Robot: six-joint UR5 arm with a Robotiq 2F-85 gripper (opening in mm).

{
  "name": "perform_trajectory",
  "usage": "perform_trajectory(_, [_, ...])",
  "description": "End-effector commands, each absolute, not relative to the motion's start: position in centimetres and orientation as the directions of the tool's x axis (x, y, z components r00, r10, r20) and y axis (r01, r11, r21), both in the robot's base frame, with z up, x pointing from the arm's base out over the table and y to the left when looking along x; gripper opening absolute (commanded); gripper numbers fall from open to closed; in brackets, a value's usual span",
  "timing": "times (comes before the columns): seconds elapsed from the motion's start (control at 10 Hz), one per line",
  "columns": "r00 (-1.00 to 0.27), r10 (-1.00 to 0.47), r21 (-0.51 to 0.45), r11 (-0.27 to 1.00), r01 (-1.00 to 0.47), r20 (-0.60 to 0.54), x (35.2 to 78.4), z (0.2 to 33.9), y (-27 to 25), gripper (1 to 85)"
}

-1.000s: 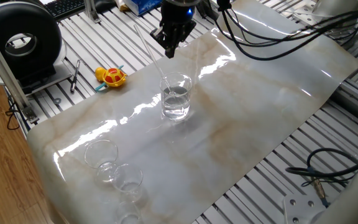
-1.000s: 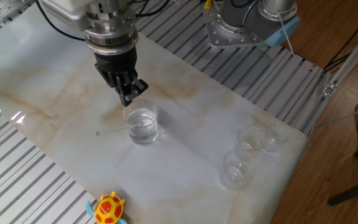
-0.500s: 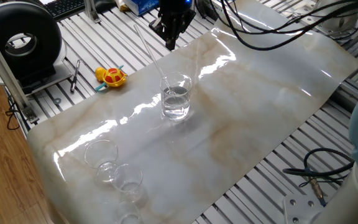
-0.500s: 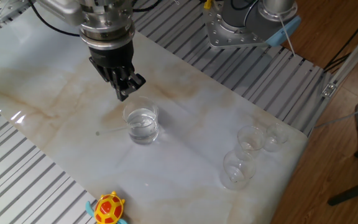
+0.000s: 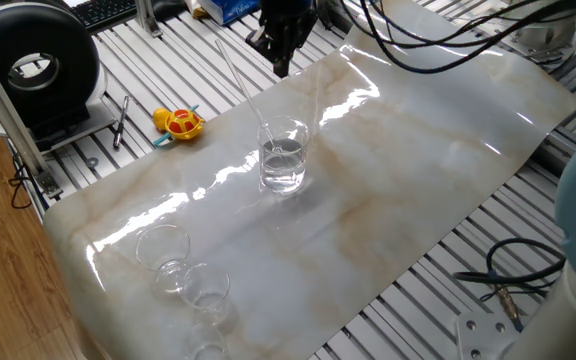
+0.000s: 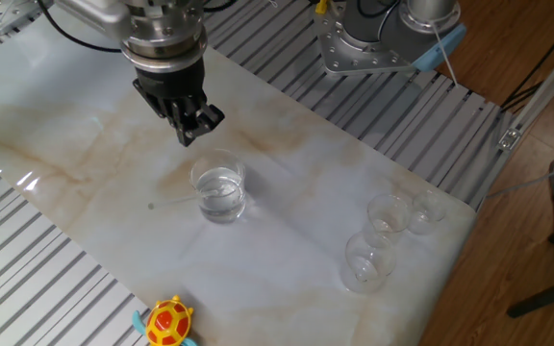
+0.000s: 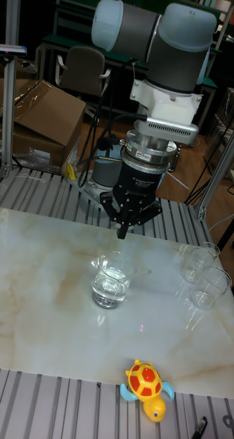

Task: Stir the beaker with a glass rod

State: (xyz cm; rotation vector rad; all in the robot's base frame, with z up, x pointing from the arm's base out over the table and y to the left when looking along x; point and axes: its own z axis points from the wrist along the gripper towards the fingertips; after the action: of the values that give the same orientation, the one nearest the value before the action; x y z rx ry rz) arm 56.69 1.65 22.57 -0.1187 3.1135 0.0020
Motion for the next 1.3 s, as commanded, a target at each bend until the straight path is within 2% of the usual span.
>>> perform_trajectory(0.0, [-0.984, -0.175, 0.008, 0.985, -0.175, -0.029, 56.7, 22.8, 1.9, 10.3])
perform_trajectory(0.1, [-0.977, -0.21, 0.015, 0.977, -0.211, -0.037, 57.3, 22.8, 2.4, 22.3])
perform_trajectory(0.4, [-0.966, -0.257, 0.013, 0.966, -0.257, -0.023, 59.0, 22.7, 4.2, 33.3])
perform_trajectory(0.5, [-0.969, -0.248, 0.013, 0.969, -0.248, -0.018, 59.0, 22.7, 4.2, 35.0])
perform_trajectory(0.7, [-0.973, -0.23, 0.001, 0.973, -0.23, 0.002, 58.6, 22.7, 3.8, 32.7])
perform_trajectory(0.8, [-0.973, -0.229, 0.027, 0.973, -0.229, -0.016, 58.9, 22.7, 4.6, 33.0])
perform_trajectory(1.0, [-0.968, -0.248, 0.005, 0.969, -0.248, -0.027, 59.3, 22.7, 4.1, 34.3])
perform_trajectory(1.1, [-0.968, -0.247, 0.024, 0.968, -0.248, -0.046, 59.7, 22.7, 4.7, 35.0])
perform_trajectory(1.2, [-0.965, -0.253, 0.031, 0.966, -0.256, -0.077, 60.4, 22.7, 5.1, 40.0])
